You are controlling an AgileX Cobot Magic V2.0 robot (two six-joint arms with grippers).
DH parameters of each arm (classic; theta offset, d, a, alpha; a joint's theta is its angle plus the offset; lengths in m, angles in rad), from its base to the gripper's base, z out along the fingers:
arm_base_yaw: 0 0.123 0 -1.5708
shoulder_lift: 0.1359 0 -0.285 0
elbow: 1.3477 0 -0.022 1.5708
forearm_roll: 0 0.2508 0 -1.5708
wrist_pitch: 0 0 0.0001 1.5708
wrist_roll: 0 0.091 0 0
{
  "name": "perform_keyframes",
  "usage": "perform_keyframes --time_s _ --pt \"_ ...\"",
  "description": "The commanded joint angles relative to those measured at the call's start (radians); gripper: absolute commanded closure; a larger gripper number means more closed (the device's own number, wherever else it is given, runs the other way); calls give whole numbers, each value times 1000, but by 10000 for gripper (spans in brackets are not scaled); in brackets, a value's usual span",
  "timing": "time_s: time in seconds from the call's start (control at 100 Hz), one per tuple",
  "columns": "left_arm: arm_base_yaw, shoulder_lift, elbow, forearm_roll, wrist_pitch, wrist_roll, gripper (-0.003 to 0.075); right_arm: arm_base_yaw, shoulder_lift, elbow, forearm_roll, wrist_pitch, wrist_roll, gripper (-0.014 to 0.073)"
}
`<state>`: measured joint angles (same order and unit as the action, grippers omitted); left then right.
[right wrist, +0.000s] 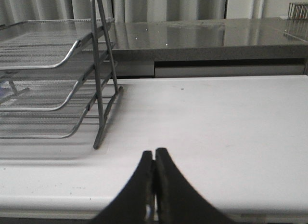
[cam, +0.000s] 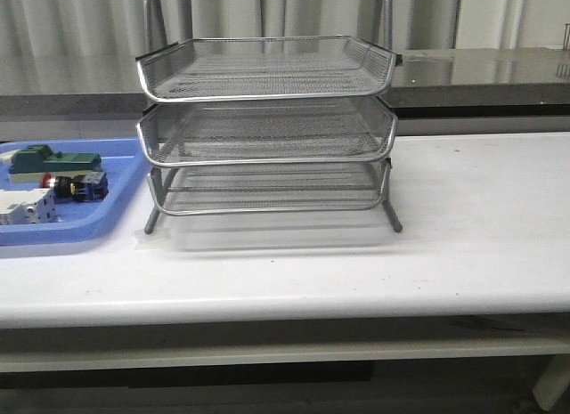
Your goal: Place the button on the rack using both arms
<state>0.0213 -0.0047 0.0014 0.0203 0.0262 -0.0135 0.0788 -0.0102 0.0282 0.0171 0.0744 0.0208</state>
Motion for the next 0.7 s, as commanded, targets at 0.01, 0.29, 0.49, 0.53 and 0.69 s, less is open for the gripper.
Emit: perform_keyframes --time_s 0.01,0.29,0.49,0.53,0.69 --pt "3 -34 46 1 -88 -8 716 -1 -16 -23 -7 -144 0 660" --pt "3 -34 46 1 -88 -8 716 -1 -7 -169 29 5 0 660" --pt "3 -34 46 1 -88 -8 716 -1 105 -343 29 200 0 660" --pt "3 -34 46 1 -88 -8 716 -1 145 -379 33 236 0 660" --pt "3 -34 46 1 -88 -8 716 -1 323 -511 62 379 0 660"
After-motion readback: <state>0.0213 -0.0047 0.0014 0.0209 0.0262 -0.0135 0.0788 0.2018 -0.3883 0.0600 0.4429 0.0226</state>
